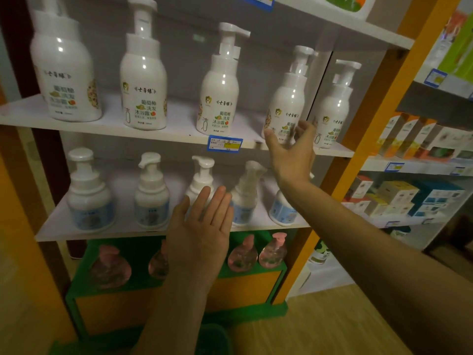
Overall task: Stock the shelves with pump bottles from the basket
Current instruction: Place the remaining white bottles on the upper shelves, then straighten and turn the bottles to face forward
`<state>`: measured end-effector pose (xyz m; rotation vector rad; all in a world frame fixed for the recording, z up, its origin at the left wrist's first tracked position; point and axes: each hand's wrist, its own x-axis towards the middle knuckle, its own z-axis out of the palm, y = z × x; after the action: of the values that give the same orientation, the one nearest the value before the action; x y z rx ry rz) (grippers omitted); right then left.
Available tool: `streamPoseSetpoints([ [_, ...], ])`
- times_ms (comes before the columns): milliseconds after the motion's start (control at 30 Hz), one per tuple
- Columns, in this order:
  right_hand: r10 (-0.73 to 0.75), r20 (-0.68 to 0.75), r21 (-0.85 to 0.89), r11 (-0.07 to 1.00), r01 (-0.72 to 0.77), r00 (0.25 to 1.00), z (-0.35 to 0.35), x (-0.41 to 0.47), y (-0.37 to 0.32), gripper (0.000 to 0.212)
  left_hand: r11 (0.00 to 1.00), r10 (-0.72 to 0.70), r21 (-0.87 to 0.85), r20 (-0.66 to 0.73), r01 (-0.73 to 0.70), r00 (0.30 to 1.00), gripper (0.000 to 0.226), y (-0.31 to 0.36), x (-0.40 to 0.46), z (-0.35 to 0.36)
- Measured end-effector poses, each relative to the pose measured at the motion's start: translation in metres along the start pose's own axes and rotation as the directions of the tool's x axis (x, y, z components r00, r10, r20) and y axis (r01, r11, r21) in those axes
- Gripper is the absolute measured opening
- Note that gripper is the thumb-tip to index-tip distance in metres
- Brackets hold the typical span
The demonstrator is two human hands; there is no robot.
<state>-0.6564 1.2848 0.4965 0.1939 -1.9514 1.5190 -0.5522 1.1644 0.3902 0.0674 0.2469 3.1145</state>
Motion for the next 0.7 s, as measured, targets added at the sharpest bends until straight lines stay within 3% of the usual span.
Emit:
streamPoseSetpoints([
  [133,-0.034,-0.027,0.03,0.999,0.035,0.999,0.001,-0.039,-0.002,0.043,0.999,-0.025,-0.031,0.032,0.026,0.999,0.064,0.008,-0.011,0.008],
  [233,-0.068,0.046,0.04,0.997,0.066,0.997,0.0,-0.07,-0.001,0.033,1.0,-0.028,-0.005,-0.048,0.028,0.998,0.045,0.013,-0.018,0.006],
  [333,-0.089,0.105,0.054,0.995,0.083,0.991,0.001,-0.104,0.003,0.026,1.0,-0.014,0.019,-0.164,0.017,0.986,0.047,0.019,-0.028,0.003],
  [400,-0.074,0.141,0.082,0.995,0.063,0.987,0.004,-0.125,0.005,0.021,0.988,-0.114,-0.118,-0.162,0.096,0.98,0.051,0.028,-0.037,0.001],
  [467,-0.037,0.176,0.107,0.994,0.018,0.984,0.008,-0.144,0.007,0.018,0.999,-0.026,0.039,-0.219,0.035,0.975,0.053,0.036,-0.049,0.001],
  [567,-0.002,0.207,0.153,0.988,-0.031,0.978,0.015,-0.167,0.005,0.015,0.992,0.111,0.085,-0.241,-0.093,0.964,0.047,0.055,-0.056,-0.009],
  [700,0.028,0.239,0.2,0.977,-0.077,0.971,0.022,-0.186,0.001,0.011,0.97,0.182,0.215,-0.355,-0.11,0.917,0.043,0.085,-0.073,-0.024],
])
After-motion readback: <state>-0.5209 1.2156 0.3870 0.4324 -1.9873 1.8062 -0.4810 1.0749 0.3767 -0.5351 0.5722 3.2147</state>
